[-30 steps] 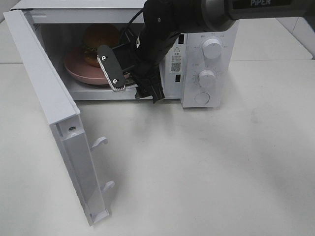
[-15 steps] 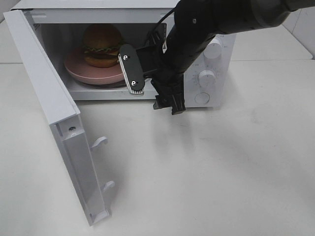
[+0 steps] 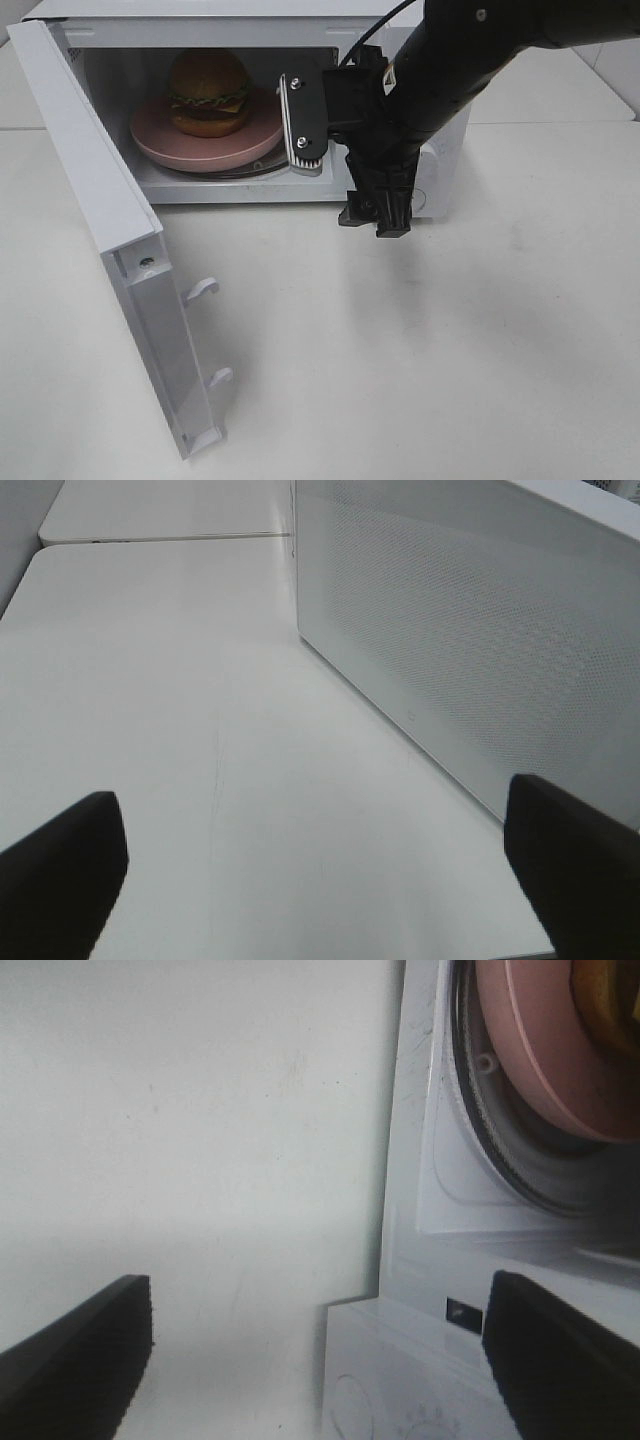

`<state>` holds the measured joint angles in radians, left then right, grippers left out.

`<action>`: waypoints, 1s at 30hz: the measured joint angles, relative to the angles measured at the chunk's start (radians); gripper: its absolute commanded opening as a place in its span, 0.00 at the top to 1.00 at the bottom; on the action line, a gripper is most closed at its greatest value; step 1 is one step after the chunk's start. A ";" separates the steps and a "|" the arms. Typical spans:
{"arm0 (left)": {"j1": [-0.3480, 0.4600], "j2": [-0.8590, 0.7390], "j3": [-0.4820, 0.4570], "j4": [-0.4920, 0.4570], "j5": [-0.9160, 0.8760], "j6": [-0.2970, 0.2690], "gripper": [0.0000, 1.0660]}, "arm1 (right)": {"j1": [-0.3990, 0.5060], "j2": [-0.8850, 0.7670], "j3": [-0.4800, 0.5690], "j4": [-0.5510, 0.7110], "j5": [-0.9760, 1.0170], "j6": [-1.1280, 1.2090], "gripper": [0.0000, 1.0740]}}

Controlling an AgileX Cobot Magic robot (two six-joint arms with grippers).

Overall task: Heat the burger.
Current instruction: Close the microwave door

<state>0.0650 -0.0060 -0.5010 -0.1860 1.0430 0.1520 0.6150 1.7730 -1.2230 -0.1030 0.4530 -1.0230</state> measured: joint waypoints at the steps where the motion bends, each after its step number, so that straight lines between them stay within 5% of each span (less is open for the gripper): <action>1: 0.000 0.000 0.000 0.000 0.000 0.000 0.10 | 0.000 -0.035 0.025 0.000 0.000 0.047 0.22; 14: 0.000 0.000 0.000 0.000 0.000 0.000 0.10 | 0.000 -0.244 0.184 -0.013 0.058 0.434 0.25; 30: 0.000 0.000 0.000 0.000 0.000 0.000 0.10 | 0.000 -0.551 0.316 -0.014 0.373 0.980 0.30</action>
<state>0.0650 -0.0060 -0.5010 -0.1860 1.0430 0.1520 0.6150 1.2220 -0.9070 -0.1170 0.8260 -0.0430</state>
